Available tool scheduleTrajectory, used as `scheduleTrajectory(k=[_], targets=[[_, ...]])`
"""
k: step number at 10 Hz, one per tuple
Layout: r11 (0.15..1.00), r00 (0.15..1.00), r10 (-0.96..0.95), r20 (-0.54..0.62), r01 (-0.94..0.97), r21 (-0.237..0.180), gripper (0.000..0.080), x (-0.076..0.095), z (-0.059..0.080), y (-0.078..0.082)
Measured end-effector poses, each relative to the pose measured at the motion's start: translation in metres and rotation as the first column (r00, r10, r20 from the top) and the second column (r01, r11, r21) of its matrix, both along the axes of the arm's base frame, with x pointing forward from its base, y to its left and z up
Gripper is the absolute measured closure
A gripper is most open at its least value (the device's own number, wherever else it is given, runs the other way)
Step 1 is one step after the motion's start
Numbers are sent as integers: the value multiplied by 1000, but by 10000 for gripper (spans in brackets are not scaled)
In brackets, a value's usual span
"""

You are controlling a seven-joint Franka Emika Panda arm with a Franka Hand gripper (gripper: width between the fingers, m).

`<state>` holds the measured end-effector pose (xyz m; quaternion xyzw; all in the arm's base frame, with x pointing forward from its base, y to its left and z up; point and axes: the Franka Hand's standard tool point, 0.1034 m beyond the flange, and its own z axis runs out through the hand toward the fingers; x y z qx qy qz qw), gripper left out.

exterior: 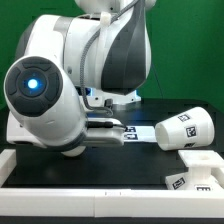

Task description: Assemble lamp

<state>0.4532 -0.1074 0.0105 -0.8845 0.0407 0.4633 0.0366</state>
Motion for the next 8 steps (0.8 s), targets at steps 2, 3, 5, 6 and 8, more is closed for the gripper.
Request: scheduleTrajectory(k=[2, 3, 5, 6, 8], targets=[[1000, 1000, 1, 0, -1, 0, 213, 1, -1, 0], [1000, 1000, 1, 0, -1, 0, 213, 1, -1, 0], [1000, 1000, 2, 1, -2, 0, 227, 1, -1, 1], [1000, 1000, 9, 11, -9, 2, 227, 7, 6, 6], [999, 992, 51, 114, -51, 2, 227, 43, 49, 24]])
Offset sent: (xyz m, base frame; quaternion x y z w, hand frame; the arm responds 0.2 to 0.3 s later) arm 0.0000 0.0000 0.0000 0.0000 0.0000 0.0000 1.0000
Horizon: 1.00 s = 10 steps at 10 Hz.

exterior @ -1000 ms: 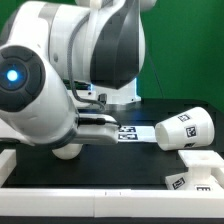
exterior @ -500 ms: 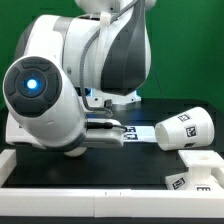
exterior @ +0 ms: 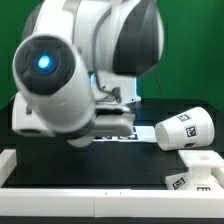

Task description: Assemble lamp

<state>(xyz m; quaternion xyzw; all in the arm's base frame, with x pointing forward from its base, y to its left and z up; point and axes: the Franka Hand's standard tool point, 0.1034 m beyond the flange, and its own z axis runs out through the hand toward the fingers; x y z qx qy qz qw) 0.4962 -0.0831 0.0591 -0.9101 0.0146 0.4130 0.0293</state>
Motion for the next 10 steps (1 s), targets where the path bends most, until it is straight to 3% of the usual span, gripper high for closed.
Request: scheduleTrajectory(k=[1, 2, 3, 4, 8, 10], targets=[[1000, 992, 28, 119, -28, -3, 226, 19, 31, 12], [999, 985, 46, 166, -46, 0, 226, 26, 58, 24], [998, 975, 60, 215, -61, -4, 225, 38, 70, 31], [998, 955, 64, 290, -64, -11, 225, 48, 72, 31], [998, 855, 67, 515, -55, -39, 225, 57, 74, 32], [998, 722, 52, 690, -56, -17, 225, 85, 100, 66]])
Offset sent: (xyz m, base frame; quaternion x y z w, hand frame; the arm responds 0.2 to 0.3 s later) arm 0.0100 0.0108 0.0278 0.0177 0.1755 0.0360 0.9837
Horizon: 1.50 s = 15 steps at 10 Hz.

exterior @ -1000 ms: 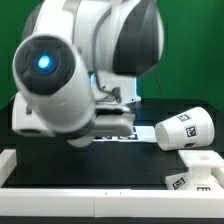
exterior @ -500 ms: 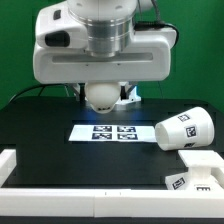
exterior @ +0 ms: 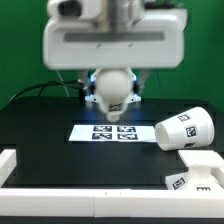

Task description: Assemble lamp

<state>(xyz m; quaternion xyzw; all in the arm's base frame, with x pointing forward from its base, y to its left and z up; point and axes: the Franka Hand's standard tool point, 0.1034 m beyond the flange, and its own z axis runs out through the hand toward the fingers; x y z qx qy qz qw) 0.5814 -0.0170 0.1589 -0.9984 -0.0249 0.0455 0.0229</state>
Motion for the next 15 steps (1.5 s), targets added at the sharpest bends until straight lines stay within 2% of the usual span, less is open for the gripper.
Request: scheduleTrajectory(k=[2, 3, 5, 7, 8, 9, 11, 12, 15], targets=[[1000, 976, 0, 216, -1, 6, 225, 26, 14, 22], [1000, 955, 6, 295, -6, -1, 225, 32, 17, 27], [1000, 911, 12, 413, -3, -22, 225, 35, 13, 20], [1000, 904, 17, 427, -6, -27, 225, 32, 10, 22], [999, 875, 46, 482, -29, -43, 225, 31, 13, 44], [998, 875, 68, 479, -55, -43, 225, 30, 10, 62], [997, 871, 71, 486, -70, -22, 225, 41, 7, 107], [997, 869, 79, 488, -79, -19, 225, 41, 4, 117], [997, 870, 78, 487, -78, -21, 225, 41, 4, 114]])
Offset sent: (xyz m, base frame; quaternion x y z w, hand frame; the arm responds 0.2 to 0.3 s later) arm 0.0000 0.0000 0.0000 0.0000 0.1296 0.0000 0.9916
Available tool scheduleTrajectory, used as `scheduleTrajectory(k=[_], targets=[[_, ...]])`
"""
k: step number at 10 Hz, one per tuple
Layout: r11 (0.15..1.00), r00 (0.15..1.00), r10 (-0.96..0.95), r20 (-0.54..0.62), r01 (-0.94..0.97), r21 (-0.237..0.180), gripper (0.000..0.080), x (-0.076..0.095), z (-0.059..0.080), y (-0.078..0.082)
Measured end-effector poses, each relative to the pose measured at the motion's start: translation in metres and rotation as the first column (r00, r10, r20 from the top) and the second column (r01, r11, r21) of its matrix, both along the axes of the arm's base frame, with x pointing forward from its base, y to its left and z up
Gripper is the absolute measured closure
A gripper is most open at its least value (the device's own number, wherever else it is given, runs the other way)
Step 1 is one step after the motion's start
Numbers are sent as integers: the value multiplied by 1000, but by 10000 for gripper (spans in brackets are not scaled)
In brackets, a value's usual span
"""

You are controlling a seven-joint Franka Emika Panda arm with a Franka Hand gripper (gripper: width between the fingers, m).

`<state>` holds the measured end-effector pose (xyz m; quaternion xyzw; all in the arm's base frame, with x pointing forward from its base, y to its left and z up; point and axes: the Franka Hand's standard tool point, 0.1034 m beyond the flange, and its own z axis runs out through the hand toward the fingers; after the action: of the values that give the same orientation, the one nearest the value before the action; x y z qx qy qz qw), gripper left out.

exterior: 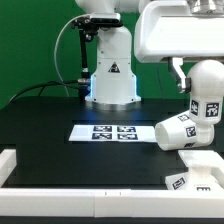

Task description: Assemble lamp

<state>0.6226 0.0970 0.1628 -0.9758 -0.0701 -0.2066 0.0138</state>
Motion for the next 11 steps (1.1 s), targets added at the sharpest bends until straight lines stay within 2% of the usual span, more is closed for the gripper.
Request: scheduleTrajectory(k=[2, 3, 5, 11], targets=[[999, 998, 37, 51, -36, -20, 225, 4, -8, 0], [999, 998, 44, 48, -43, -26, 225, 3, -14, 1], [998, 997, 59, 46, -58, -36, 225, 5, -17, -1], [998, 997, 58, 43, -56, -34, 225, 0, -35, 2]])
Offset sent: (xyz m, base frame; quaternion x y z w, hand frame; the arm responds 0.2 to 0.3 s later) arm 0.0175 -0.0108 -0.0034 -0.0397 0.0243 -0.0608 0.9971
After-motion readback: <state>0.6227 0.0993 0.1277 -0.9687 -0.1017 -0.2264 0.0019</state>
